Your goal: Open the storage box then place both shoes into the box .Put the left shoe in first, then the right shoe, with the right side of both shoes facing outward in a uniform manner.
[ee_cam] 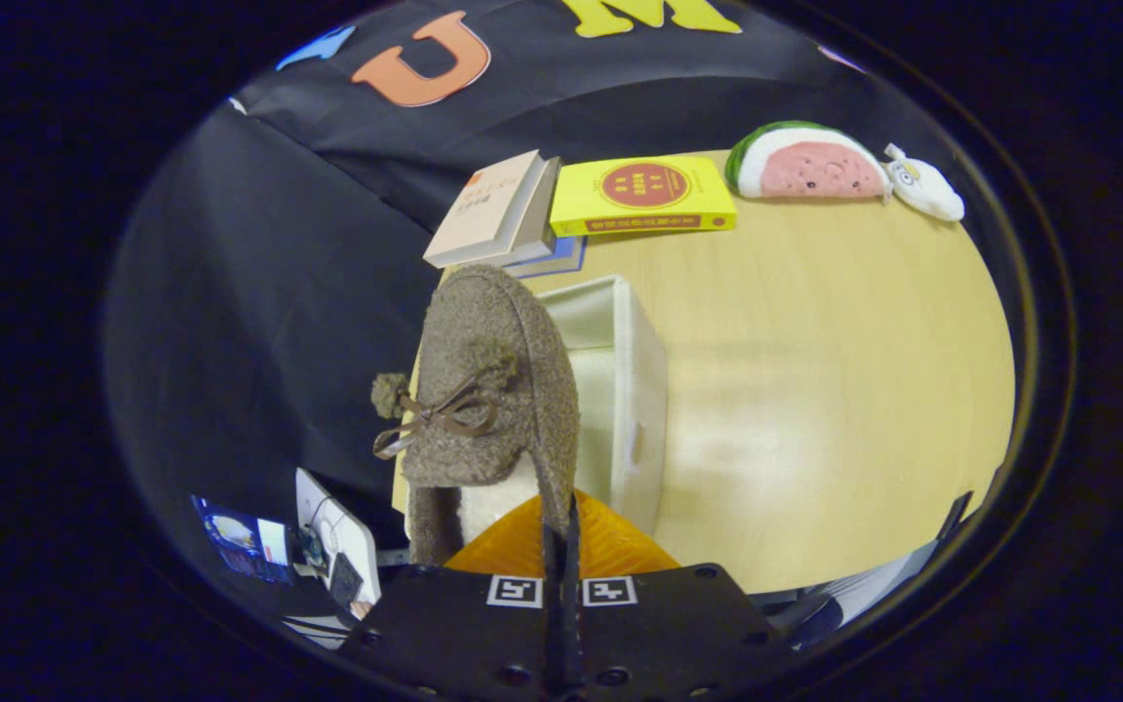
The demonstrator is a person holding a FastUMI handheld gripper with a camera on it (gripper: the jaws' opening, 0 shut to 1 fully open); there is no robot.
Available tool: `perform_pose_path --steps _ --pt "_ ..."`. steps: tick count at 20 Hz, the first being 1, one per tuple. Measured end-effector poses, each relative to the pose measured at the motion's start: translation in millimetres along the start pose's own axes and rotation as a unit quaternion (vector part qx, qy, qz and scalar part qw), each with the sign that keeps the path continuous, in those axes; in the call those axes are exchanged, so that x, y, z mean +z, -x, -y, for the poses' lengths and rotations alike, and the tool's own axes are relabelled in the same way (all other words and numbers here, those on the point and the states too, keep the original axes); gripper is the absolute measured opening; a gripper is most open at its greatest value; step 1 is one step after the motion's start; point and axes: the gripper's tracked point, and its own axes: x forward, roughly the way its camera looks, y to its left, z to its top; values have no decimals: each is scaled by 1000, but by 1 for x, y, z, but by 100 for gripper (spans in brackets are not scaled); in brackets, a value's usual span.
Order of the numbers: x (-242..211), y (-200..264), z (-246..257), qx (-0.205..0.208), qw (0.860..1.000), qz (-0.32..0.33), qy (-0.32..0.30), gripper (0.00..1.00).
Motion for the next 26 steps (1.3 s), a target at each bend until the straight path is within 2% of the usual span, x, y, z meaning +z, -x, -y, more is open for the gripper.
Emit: perform_pose_path --steps 6,9,14,21,26 --pt "-10 -67 -3 -72 997 0 -23 0" --pt "-13 -80 8 -108 994 18 -32 0" --pt "-10 -75 14 -131 987 80 -46 1" --pt "-19 -71 14 -154 983 95 -21 2" --pt "-17 -70 15 -146 983 109 -36 11"
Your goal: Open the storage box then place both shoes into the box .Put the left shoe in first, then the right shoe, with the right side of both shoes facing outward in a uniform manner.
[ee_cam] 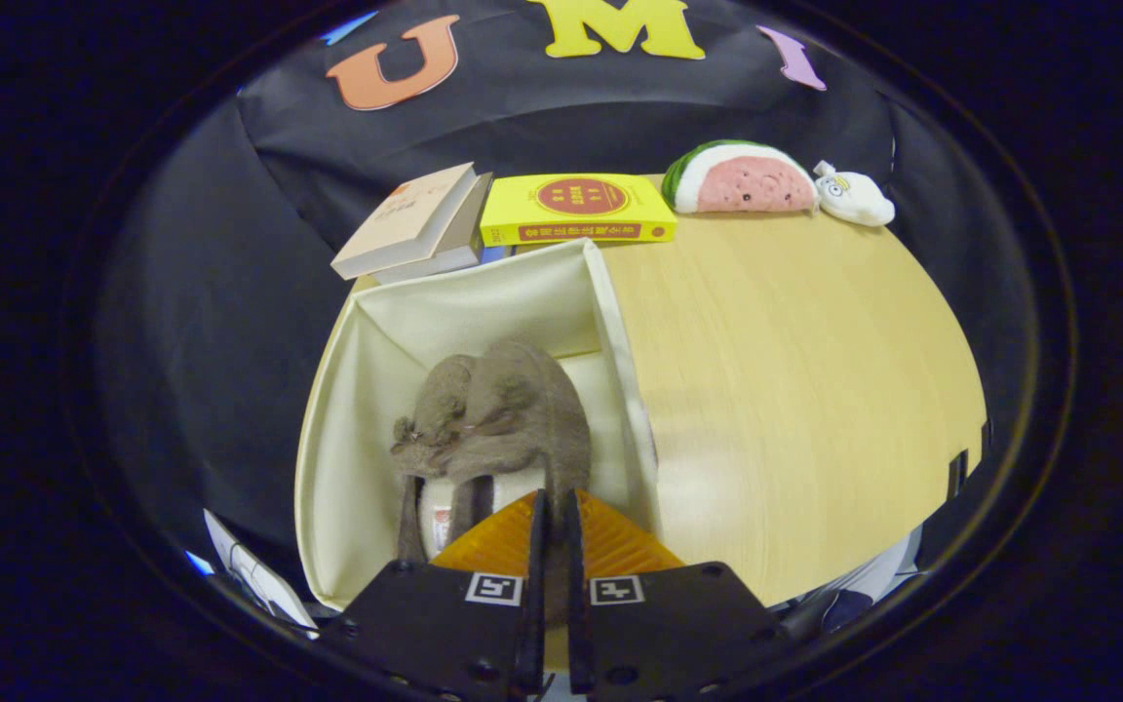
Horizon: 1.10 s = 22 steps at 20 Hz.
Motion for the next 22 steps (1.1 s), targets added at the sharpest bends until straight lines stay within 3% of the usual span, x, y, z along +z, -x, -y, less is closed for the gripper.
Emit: perform_pose_path --steps 2,3,4,8,10,16,22 --pt "2 7 -6 17 1000 9 -5 6" --pt "1 8 -10 30 999 11 -7 11" --pt "0 11 -13 42 999 13 -5 25" --pt "-7 26 -29 83 995 38 36 64" --pt "-7 38 -28 78 993 65 59 89" --pt "27 85 11 8 968 223 112 96" --pt "44 120 83 -14 944 319 84 96"
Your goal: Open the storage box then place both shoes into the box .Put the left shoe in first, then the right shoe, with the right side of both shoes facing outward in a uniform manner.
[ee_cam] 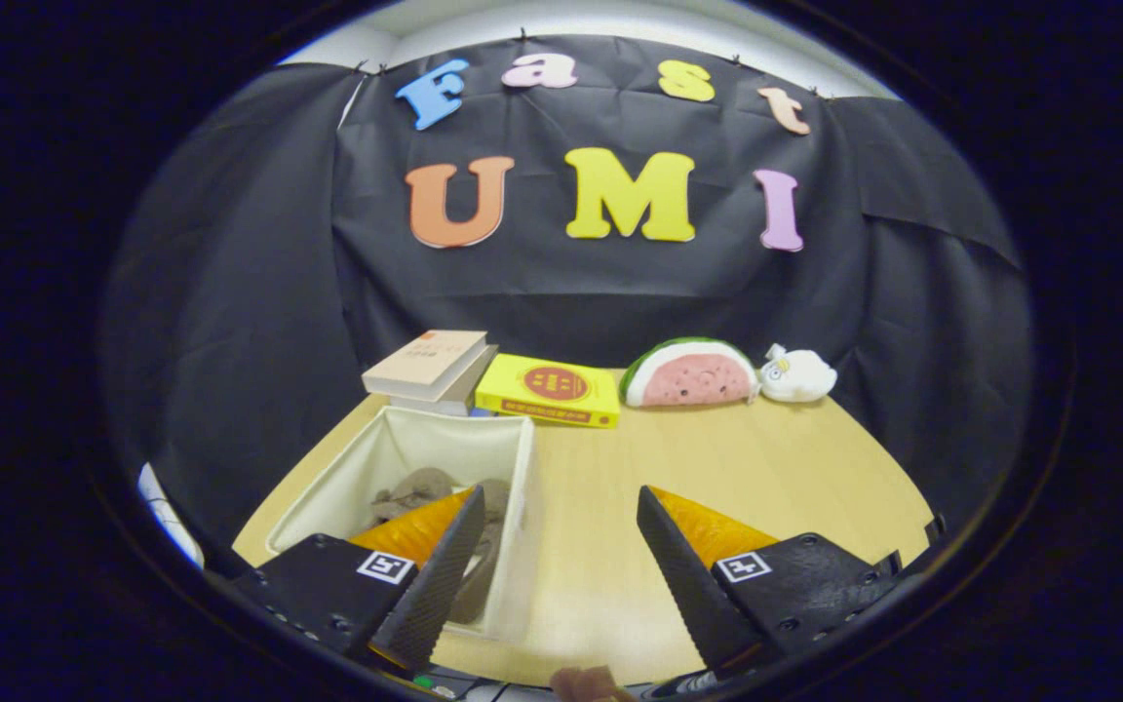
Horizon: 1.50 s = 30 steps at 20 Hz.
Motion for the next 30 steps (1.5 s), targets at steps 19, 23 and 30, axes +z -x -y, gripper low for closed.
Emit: perform_pose_path --steps 19,23,30 --pt "8 50 181 -10 975 211 -63 96" --pt "-3 41 198 -20 976 206 -70 96" --pt "-8 39 191 -6 977 201 -66 96"
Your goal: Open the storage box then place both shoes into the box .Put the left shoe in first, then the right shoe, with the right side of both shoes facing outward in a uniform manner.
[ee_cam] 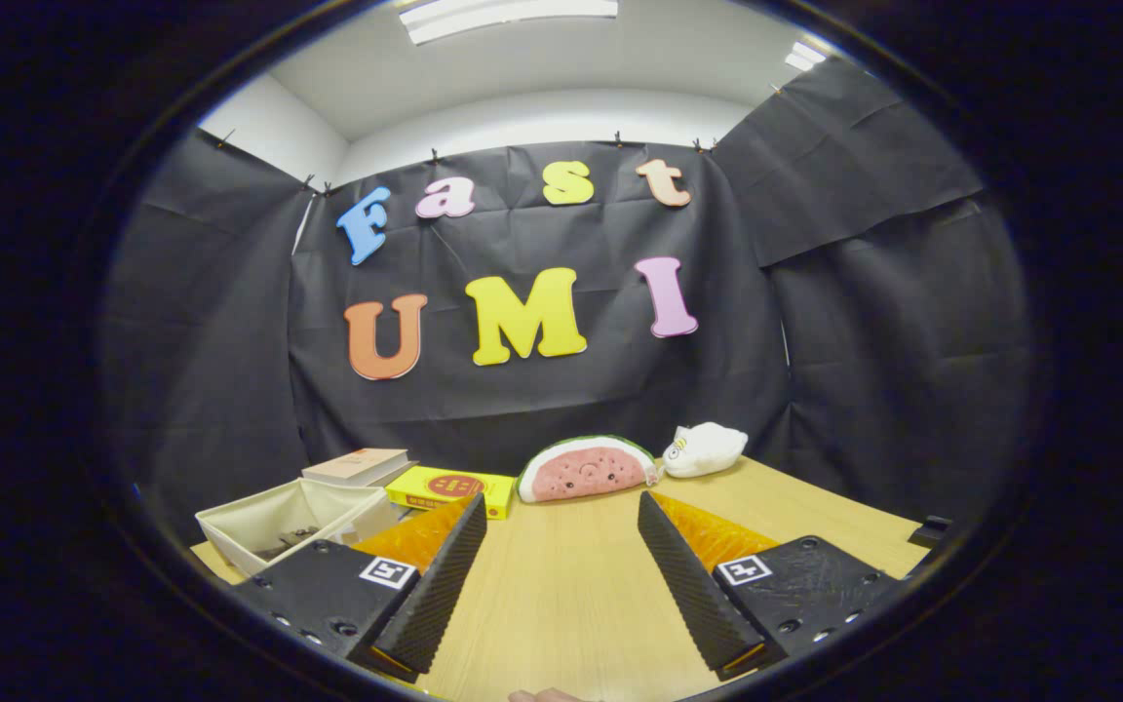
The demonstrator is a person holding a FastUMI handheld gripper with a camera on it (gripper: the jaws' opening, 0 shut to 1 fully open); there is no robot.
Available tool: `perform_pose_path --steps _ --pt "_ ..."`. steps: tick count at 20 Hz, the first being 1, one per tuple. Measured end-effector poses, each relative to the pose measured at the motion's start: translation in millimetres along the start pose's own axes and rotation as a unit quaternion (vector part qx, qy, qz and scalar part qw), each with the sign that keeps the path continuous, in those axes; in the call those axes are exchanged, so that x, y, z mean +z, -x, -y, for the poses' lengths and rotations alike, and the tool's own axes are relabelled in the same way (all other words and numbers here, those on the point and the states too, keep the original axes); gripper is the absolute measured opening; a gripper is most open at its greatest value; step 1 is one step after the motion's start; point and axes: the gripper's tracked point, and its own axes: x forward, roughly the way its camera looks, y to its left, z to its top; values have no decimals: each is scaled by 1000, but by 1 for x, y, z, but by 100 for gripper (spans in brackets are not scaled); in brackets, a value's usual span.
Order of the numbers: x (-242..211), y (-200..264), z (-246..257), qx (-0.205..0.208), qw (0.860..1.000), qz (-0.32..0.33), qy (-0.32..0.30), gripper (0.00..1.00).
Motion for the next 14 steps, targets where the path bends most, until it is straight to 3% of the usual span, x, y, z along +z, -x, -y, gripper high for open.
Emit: perform_pose_path --steps 14 --pt "22 19 1 9 1000 21 2 96"
